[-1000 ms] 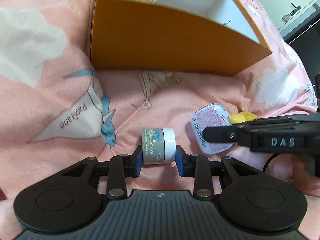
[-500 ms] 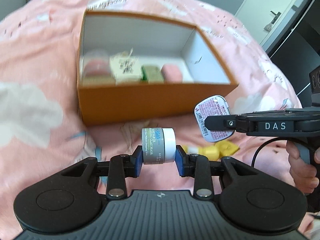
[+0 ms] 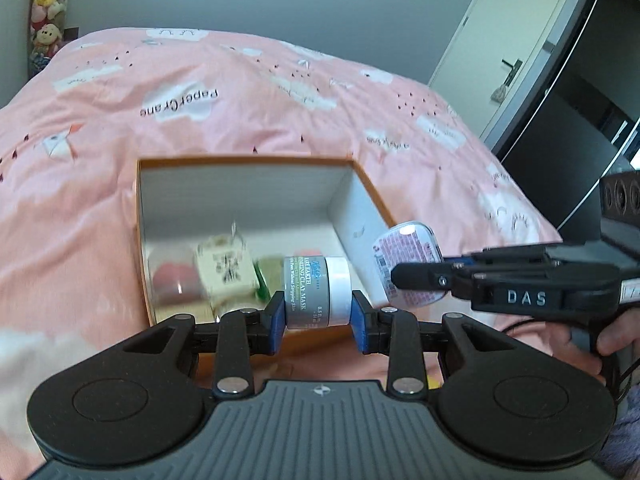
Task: Organize rigid objects
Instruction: 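Lift the white jar and pink-labelled tin and carry both over the orange box, then lower the tin into the orange box and open the right tool while the left tool lowers the jar, then lower the white jar into the orange box, open the left tool, withdraw, then move both tools down to the yellow items lying on the bedspread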
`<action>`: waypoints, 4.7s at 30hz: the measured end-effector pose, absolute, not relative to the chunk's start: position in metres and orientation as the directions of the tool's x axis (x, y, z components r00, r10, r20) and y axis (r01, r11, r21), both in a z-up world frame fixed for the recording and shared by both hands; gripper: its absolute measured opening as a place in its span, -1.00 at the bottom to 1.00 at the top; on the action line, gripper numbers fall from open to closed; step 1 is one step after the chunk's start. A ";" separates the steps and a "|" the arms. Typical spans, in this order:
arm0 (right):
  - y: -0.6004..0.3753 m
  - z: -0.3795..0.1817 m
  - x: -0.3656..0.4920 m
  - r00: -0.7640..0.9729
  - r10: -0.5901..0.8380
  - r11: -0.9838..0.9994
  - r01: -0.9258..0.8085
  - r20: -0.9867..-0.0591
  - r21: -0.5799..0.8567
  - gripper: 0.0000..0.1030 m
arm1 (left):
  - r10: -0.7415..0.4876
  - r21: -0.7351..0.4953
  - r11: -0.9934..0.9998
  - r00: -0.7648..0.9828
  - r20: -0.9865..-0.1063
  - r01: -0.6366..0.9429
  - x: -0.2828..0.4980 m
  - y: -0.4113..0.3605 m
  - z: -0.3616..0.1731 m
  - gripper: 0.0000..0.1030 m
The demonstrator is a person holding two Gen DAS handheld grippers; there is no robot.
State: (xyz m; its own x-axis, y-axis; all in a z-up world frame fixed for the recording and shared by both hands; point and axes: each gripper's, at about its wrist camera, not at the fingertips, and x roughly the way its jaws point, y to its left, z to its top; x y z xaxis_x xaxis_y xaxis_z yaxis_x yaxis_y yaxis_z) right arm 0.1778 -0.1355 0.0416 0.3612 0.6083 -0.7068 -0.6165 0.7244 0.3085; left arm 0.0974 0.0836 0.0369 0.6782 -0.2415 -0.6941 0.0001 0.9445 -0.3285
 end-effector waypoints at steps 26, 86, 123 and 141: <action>-0.079 -0.077 0.365 0.193 0.483 0.852 -0.329 -0.854 0.407 -0.68 | -0.335 -0.460 0.861 0.439 -0.833 -0.216 0.289 0.135 -0.084 -0.27; -0.048 -0.101 0.358 0.147 0.372 0.785 -0.577 -0.916 0.226 -0.40 | -0.250 -0.328 0.922 0.331 -0.910 -0.207 0.300 0.111 -0.083 -0.21; -0.162 0.033 0.198 0.542 0.481 0.849 -0.483 -0.689 0.212 -0.22 | -0.334 -0.295 0.937 0.728 -0.599 0.187 0.112 0.043 0.040 -0.11; -0.242 -0.082 0.156 0.370 0.262 0.964 -0.056 -0.891 0.261 -0.22 | -0.358 -0.459 0.866 0.396 -0.846 -0.198 0.101 0.016 -0.101 0.06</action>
